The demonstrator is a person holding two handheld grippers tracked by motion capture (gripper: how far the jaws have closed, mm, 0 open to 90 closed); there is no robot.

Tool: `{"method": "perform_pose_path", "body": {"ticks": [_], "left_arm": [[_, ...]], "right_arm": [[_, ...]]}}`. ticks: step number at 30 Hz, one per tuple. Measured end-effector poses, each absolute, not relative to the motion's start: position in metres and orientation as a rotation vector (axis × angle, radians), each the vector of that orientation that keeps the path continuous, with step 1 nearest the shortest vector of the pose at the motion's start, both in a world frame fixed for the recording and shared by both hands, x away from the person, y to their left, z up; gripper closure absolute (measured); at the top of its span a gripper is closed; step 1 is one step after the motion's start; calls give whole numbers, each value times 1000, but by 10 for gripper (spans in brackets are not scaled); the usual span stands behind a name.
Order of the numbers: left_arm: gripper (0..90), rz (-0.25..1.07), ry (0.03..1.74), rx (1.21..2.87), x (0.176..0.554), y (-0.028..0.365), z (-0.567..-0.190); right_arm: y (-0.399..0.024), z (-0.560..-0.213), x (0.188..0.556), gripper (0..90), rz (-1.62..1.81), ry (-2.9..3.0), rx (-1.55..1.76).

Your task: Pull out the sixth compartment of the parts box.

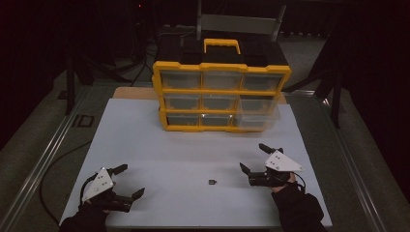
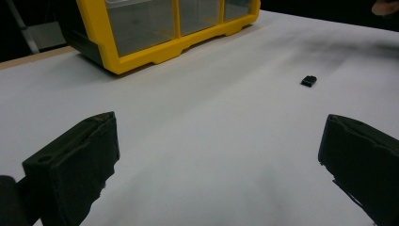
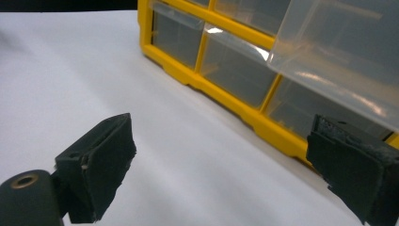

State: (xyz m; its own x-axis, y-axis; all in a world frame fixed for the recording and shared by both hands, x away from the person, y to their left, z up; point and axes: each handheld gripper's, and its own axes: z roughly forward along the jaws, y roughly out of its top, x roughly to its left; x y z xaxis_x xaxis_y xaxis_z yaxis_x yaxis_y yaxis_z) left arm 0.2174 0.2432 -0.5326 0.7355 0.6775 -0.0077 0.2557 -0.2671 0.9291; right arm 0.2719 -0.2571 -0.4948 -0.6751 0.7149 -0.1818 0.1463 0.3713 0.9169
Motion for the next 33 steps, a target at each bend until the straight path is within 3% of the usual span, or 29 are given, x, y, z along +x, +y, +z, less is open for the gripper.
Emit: {"method": "perform_pose_path", "body": {"ticks": [33], "left_arm": [[5, 478, 724, 1846, 217, 243, -533]], "right_arm": [[-269, -523, 254, 81, 1305, 2072, 783]]}}
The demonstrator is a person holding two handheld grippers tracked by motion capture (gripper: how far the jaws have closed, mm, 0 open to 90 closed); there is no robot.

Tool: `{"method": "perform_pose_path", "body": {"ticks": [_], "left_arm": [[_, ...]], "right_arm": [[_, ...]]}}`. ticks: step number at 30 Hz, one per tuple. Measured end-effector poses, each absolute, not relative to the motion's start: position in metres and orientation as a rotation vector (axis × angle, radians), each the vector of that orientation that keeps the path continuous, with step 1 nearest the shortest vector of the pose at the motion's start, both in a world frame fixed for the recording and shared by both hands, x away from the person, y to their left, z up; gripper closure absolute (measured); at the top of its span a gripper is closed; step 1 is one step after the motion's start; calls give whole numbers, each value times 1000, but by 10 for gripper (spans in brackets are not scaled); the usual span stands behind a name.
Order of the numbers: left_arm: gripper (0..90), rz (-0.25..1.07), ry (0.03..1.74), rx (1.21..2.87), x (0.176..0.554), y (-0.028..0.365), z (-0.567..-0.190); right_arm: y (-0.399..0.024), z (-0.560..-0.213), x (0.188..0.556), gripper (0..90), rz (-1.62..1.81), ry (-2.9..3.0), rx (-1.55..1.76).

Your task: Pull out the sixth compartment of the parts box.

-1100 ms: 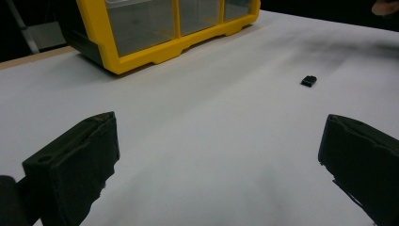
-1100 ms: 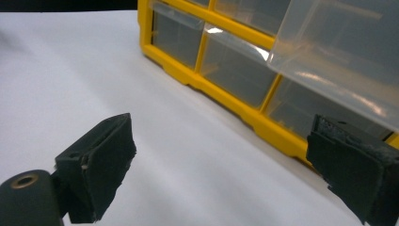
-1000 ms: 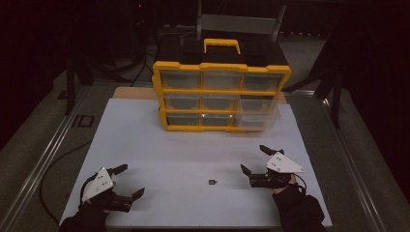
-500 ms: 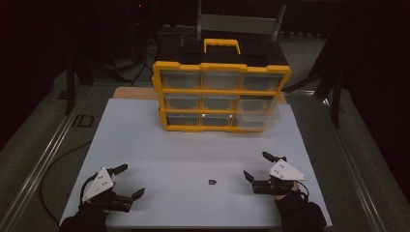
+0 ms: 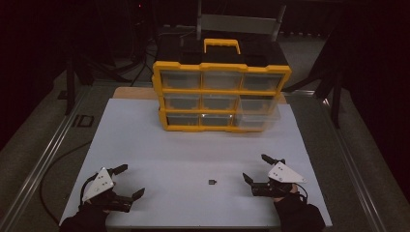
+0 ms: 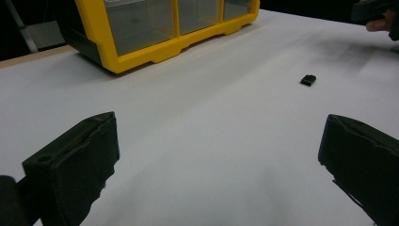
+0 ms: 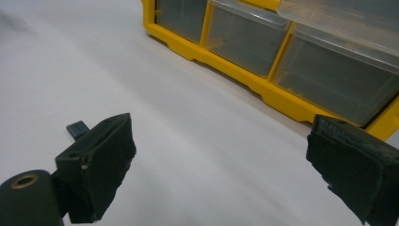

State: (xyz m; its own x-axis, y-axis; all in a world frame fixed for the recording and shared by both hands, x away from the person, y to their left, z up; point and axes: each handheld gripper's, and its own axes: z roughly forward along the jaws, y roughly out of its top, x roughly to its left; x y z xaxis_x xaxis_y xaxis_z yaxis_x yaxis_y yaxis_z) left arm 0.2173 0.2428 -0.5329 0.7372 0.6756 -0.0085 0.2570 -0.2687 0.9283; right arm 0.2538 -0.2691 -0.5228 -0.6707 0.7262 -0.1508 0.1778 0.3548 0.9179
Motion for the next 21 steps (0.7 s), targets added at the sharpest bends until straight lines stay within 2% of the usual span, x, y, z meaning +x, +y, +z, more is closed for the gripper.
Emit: {"method": "perform_pose_path", "body": {"ticks": [21], "left_arm": [[5, 479, 719, 1848, 217, 242, -533]], "right_arm": [[-267, -524, 254, 82, 1292, 2090, 775]]}}
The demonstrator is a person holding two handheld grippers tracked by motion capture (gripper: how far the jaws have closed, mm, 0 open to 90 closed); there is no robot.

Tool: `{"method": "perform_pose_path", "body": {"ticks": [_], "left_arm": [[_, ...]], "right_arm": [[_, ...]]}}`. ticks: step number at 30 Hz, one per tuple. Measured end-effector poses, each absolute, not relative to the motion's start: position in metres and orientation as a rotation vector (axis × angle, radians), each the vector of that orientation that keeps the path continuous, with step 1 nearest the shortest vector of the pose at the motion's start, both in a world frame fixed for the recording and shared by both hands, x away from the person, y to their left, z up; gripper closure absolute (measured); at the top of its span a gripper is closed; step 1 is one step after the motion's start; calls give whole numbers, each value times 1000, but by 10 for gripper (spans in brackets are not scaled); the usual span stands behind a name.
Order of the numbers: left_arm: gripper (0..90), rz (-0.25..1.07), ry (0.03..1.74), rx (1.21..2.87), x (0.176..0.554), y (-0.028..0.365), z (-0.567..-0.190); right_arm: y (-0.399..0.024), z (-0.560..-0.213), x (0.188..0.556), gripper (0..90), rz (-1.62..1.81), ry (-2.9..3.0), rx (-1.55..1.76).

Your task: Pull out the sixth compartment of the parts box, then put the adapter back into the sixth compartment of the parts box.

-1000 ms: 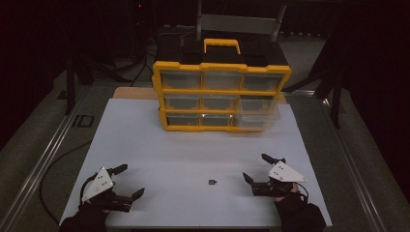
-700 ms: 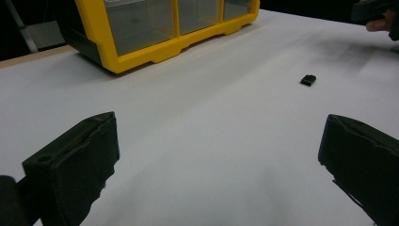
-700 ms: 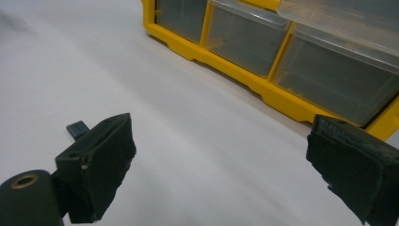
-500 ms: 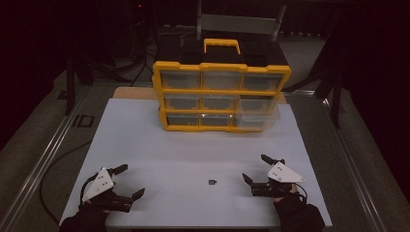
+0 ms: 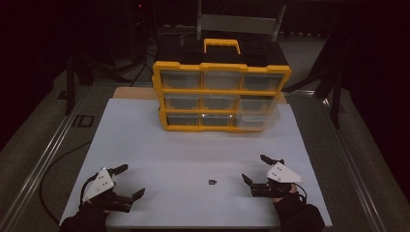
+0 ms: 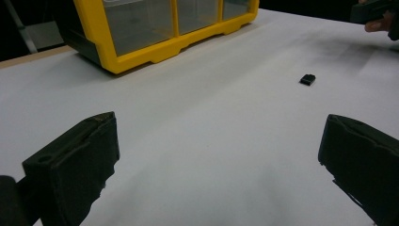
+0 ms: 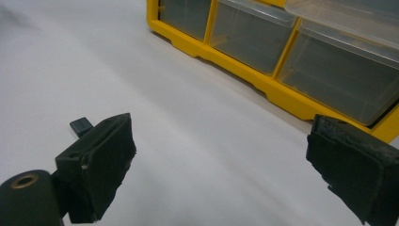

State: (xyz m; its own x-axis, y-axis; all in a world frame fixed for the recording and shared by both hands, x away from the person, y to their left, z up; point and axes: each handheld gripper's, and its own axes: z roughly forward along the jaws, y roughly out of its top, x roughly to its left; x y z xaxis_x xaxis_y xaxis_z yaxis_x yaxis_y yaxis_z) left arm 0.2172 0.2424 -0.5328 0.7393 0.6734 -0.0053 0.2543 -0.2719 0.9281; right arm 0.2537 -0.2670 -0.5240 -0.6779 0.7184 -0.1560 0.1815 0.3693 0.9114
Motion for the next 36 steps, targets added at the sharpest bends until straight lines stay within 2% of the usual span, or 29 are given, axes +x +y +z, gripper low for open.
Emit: {"method": "perform_pose_path", "body": {"ticks": [17, 36], "left_arm": [[5, 469, 708, 1855, 217, 241, -530], [4, 441, 672, 1941, 221, 234, -515]], "right_arm": [[-266, -522, 252, 82, 1288, 2082, 758], [-263, -520, 250, 82, 1291, 2075, 738]]}}
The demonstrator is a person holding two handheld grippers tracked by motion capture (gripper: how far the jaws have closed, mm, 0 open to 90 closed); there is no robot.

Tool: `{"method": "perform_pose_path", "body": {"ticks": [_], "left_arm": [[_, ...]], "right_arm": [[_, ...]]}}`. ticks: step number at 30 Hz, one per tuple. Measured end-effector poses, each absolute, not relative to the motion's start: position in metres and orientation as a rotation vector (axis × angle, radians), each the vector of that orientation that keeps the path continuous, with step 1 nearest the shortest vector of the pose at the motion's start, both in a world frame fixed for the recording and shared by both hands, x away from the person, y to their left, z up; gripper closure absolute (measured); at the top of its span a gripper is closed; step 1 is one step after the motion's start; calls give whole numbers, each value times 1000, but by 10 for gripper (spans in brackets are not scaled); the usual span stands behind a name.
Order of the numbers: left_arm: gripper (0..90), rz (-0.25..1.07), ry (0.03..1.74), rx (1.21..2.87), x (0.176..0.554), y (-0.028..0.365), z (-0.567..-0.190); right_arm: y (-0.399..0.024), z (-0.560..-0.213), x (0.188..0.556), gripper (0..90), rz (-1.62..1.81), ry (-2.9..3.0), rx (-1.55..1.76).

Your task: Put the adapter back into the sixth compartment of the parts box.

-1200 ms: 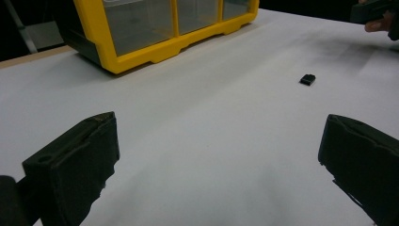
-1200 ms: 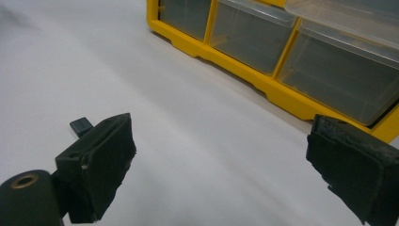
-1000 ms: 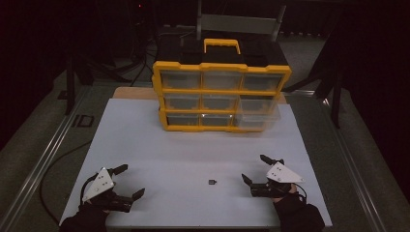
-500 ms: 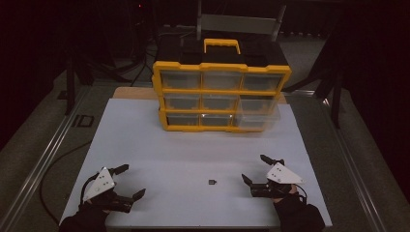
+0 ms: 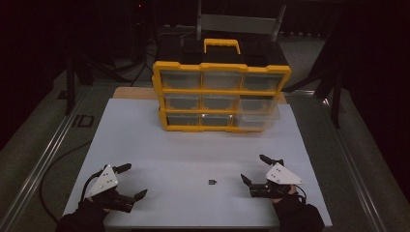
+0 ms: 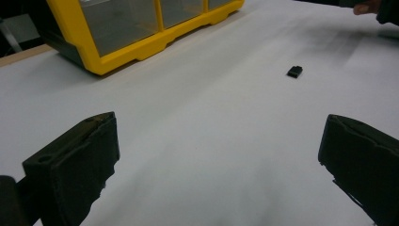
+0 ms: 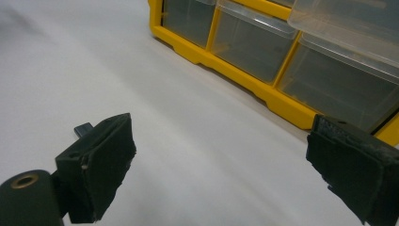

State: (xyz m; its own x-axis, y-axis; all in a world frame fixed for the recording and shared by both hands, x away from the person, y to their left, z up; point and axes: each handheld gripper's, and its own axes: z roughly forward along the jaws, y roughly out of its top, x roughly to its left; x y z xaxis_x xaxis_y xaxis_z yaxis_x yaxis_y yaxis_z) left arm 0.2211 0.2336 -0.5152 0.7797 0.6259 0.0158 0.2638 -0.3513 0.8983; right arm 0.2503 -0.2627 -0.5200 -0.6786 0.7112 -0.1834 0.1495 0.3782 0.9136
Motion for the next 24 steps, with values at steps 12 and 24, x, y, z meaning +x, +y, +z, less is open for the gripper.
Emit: {"method": "perform_pose_path", "body": {"ticks": [12, 24], "left_arm": [[5, 388, 634, 1998, 229, 222, -497], [5, 345, 628, 2040, 243, 207, -481]], "right_arm": [[-261, -521, 250, 82, 1291, 2081, 737], [-261, -520, 250, 82, 1302, 2076, 736]]}}
